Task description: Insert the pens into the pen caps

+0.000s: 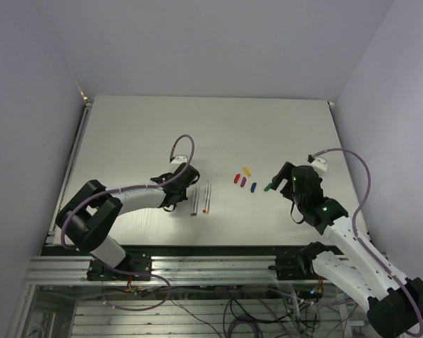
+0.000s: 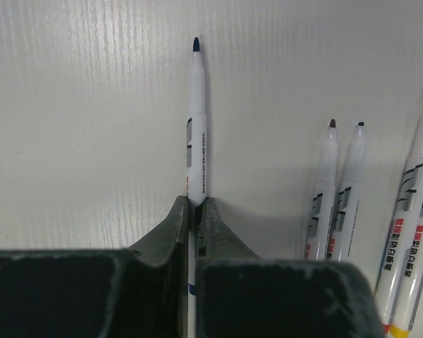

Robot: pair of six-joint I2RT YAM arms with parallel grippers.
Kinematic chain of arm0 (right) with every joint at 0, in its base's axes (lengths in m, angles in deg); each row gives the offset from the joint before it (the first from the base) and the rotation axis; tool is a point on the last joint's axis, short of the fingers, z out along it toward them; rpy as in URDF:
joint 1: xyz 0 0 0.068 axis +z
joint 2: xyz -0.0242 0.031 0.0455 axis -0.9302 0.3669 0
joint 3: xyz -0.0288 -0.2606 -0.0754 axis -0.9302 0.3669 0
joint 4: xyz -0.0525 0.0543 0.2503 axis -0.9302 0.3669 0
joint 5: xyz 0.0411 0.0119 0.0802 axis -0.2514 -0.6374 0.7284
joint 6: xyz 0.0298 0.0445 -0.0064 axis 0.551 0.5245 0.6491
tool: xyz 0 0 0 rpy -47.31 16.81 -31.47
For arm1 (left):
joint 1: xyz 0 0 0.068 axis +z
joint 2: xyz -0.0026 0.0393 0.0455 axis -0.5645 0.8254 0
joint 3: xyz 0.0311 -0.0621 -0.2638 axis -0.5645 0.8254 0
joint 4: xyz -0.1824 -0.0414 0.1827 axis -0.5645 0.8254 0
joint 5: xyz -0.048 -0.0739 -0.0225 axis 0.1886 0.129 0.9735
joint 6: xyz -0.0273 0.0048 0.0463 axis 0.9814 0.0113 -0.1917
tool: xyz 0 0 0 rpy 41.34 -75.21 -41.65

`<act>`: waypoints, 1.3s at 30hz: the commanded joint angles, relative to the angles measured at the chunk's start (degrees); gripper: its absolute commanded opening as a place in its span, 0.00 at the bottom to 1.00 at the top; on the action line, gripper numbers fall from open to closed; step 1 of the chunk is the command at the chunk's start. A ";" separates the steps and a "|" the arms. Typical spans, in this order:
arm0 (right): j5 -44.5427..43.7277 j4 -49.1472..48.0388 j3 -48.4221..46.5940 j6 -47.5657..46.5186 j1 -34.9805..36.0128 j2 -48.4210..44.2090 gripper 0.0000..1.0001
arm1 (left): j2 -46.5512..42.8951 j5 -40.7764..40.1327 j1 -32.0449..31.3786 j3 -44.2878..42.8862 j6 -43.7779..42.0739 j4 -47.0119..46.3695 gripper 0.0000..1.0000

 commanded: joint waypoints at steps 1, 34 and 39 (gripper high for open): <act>1.43 -0.36 -1.41 -1.32 -0.34 2.52 0.82 | 2.29 7.60 0.45 3.67 0.37 2.02 0.07; 0.06 -12.03 -8.70 -3.50 9.79 32.60 0.46 | -29.73 15.74 -3.05 13.39 -4.24 -5.80 0.07; -1.16 -12.30 -9.17 -2.51 9.77 35.49 0.45 | -31.43 18.62 -3.40 14.49 -4.07 -8.42 0.07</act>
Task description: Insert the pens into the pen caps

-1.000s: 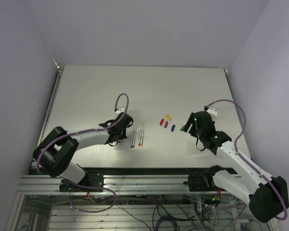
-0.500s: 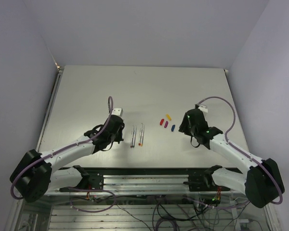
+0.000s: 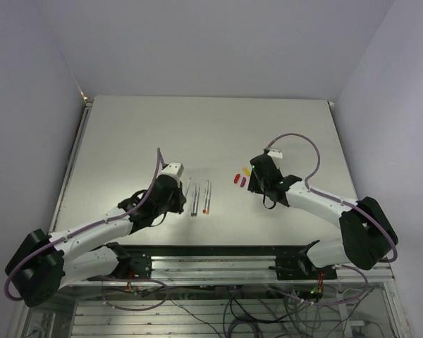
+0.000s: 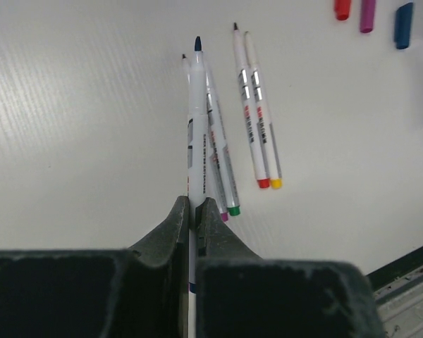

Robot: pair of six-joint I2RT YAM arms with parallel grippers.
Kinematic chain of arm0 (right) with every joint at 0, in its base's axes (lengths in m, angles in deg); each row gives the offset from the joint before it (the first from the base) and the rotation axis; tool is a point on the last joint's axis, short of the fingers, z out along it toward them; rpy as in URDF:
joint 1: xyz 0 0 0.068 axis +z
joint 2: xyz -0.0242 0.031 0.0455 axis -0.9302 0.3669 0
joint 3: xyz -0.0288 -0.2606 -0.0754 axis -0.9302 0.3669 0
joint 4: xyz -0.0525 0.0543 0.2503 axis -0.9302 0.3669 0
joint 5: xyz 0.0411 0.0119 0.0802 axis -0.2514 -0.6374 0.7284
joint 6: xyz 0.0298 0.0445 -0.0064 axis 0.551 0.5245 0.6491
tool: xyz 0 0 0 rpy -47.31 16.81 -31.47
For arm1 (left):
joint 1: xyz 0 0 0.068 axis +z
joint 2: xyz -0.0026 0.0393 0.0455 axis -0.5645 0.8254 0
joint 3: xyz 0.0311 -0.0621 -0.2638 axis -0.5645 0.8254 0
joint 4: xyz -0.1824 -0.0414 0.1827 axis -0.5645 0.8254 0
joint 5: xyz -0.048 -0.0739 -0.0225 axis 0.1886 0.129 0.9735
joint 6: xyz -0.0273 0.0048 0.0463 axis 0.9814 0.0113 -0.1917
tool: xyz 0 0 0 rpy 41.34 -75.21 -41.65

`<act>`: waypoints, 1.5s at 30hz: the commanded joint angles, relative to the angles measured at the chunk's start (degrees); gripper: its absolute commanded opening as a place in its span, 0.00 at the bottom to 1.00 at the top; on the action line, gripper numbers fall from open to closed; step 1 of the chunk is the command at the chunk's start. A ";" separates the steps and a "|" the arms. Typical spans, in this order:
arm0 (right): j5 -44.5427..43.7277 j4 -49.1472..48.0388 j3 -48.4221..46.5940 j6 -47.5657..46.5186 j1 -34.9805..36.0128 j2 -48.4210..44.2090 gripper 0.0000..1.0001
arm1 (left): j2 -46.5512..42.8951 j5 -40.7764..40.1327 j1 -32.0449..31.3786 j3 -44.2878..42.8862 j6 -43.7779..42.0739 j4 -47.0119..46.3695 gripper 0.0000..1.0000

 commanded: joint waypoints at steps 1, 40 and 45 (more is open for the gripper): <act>-2.68 -1.20 -0.94 0.87 0.15 1.91 0.45 | -2.11 4.39 -0.57 1.18 -0.55 -5.35 0.07; -3.67 -7.03 -1.86 2.47 -0.20 13.40 0.35 | -5.63 7.73 -1.68 4.15 -0.87 -10.38 0.07; -2.95 -7.70 -0.17 2.59 -0.13 13.75 0.25 | -5.49 7.54 -1.76 4.27 -0.66 -10.47 0.07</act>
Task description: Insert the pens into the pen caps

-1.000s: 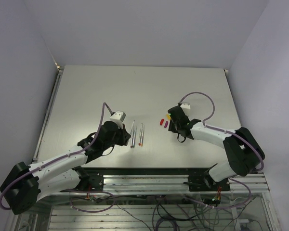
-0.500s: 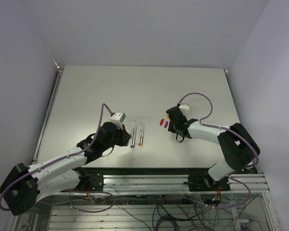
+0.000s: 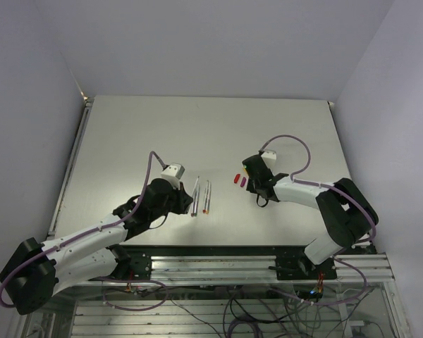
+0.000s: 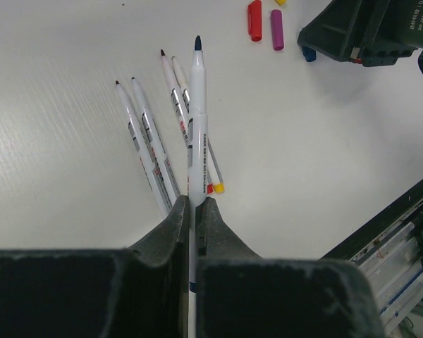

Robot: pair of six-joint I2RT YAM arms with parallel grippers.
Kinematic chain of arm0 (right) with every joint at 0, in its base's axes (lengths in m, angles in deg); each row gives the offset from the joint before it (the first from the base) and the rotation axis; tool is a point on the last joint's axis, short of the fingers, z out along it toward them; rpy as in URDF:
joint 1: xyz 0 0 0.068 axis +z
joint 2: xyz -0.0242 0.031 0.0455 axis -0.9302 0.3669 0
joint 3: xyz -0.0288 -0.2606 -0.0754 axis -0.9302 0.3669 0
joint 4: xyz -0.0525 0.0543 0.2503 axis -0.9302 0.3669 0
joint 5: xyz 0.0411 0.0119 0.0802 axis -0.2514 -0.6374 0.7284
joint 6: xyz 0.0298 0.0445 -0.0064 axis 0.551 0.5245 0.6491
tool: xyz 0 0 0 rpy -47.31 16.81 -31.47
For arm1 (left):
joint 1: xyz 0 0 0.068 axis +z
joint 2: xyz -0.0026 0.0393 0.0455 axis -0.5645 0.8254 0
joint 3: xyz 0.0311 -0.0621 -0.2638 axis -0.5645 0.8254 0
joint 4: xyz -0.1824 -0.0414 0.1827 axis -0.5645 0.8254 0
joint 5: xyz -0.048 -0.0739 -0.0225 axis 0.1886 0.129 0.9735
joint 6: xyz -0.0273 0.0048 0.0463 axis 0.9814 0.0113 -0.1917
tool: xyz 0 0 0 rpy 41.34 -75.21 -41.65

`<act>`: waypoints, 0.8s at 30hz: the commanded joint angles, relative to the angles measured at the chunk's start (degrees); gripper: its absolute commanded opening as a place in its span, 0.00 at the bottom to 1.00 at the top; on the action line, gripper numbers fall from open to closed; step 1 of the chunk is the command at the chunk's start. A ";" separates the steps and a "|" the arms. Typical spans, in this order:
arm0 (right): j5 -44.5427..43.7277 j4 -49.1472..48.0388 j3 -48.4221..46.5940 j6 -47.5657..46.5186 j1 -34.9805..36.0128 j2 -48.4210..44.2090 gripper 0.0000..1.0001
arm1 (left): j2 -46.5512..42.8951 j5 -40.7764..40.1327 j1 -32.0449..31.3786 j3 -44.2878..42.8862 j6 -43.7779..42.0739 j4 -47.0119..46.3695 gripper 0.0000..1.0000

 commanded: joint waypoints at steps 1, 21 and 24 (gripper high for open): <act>-0.11 -0.81 1.38 1.00 -0.11 1.29 0.18 | 0.34 1.10 -0.43 0.51 -0.47 -2.01 0.07; 2.73 -5.13 3.76 -7.39 -0.20 -21.21 0.00 | 1.85 4.06 -1.97 -0.88 -2.19 -7.92 0.07; 6.61 -11.92 7.03 -10.04 0.21 -27.86 0.00 | 2.52 6.41 -2.78 -1.26 -1.89 -11.47 0.07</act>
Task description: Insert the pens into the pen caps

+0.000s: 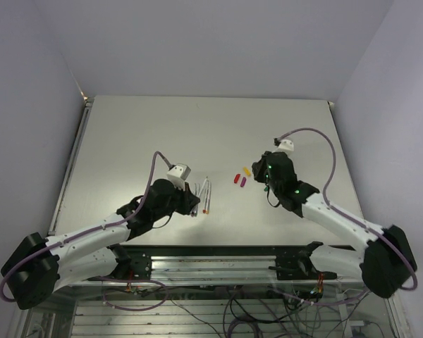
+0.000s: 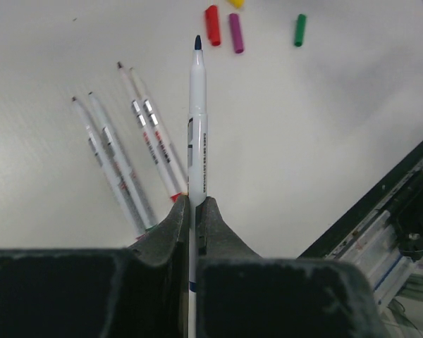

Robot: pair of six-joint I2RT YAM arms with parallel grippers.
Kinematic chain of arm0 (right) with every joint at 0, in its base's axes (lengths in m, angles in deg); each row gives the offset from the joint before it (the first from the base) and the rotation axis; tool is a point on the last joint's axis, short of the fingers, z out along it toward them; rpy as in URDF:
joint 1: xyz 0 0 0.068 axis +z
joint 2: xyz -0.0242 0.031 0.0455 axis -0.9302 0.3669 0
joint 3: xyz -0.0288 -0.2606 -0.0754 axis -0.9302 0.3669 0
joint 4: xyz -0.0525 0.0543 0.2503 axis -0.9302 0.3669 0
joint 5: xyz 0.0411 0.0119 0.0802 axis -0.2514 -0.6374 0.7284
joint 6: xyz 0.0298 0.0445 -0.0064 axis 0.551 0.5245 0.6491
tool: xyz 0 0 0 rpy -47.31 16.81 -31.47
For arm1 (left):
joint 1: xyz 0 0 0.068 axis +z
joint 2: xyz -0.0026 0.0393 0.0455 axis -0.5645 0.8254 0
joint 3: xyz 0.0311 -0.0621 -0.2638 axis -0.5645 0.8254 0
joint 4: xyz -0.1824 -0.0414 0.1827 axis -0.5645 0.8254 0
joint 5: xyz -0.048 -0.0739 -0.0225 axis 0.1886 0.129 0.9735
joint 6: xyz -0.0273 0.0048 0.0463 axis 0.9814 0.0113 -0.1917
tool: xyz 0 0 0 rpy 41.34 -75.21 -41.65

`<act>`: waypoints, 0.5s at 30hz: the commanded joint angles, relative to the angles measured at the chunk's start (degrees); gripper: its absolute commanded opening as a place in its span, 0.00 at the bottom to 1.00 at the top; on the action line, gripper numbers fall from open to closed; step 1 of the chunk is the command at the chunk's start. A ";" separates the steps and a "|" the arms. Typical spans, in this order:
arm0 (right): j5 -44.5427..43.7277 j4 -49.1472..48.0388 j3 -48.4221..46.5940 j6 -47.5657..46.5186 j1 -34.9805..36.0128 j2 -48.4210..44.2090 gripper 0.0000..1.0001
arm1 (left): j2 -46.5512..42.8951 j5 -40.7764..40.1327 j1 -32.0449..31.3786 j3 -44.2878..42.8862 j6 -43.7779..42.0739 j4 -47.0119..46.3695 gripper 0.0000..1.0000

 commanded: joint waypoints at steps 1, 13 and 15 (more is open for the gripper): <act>5.49 -11.09 4.34 -5.41 0.55 -8.24 0.00 | 0.91 5.37 -1.38 -1.47 -0.19 -8.83 0.07; 11.41 -41.13 11.85 -14.76 10.29 -15.09 0.00 | 3.37 16.81 -3.08 0.50 6.43 -32.29 0.07; 12.19 -45.24 11.95 -15.56 11.40 -14.74 0.00 | 3.69 16.63 -3.09 -0.02 7.21 -32.45 0.07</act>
